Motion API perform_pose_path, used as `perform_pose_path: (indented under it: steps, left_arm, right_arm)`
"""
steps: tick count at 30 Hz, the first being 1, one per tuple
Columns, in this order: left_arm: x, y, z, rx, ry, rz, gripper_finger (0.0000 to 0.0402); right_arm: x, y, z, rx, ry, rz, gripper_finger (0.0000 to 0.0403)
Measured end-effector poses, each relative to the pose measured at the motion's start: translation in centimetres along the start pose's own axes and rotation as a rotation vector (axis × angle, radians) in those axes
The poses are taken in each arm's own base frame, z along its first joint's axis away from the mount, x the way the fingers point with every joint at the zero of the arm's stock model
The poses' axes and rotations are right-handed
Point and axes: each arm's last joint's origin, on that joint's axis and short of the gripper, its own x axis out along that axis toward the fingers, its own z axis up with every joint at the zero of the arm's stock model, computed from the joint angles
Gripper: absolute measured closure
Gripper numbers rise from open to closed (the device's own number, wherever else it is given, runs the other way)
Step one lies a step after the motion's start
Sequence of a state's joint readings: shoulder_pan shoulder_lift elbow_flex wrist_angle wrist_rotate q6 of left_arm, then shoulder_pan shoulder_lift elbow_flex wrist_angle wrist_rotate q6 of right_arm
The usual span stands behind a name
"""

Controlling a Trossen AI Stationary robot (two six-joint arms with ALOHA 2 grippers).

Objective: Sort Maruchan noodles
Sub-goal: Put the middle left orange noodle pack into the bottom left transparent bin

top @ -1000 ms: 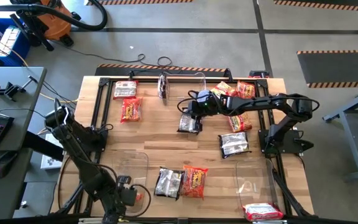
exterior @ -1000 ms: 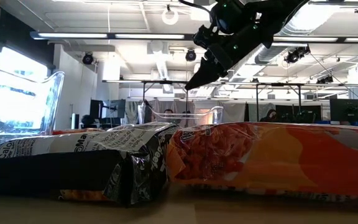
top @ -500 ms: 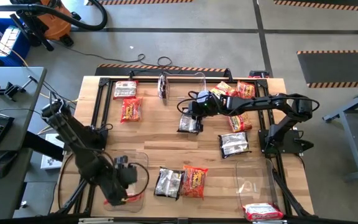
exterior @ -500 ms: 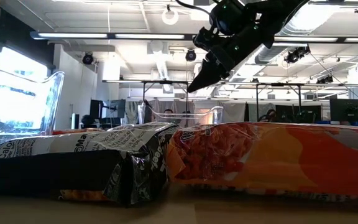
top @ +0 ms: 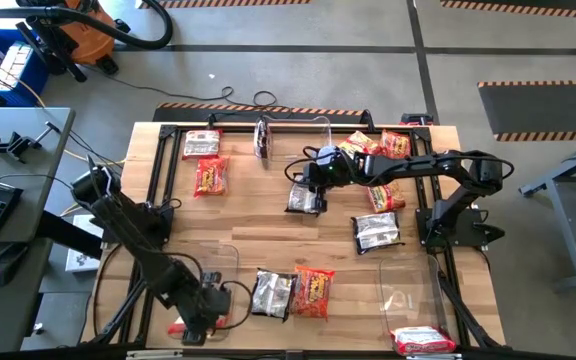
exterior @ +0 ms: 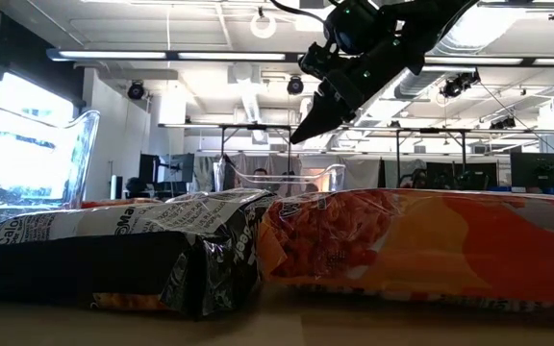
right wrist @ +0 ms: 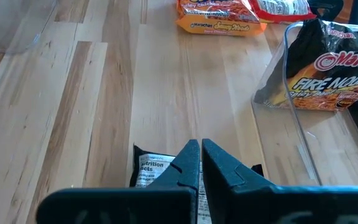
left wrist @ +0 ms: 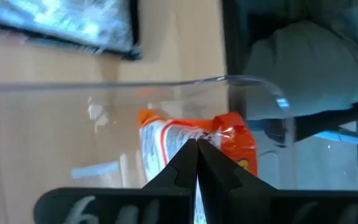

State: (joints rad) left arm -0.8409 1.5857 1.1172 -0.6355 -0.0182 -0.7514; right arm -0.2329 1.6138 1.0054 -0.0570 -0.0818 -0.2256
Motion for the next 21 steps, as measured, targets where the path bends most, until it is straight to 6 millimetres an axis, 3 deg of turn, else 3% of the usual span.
perform_pose_path:
  steps: [16, 21]
  left_arm:
    - [0.8, -0.8, -1.2, 0.061, -0.008, -0.056, 0.0401]
    - [-0.8, -0.3, -0.8, 0.035, -0.079, -0.018, 0.0401]
  right_arm:
    - [0.0, 0.0, -0.1, -0.002, 0.009, 0.002, 0.0403]
    - [0.0, 0.0, -0.1, -0.010, 0.011, 0.003, 0.0403]
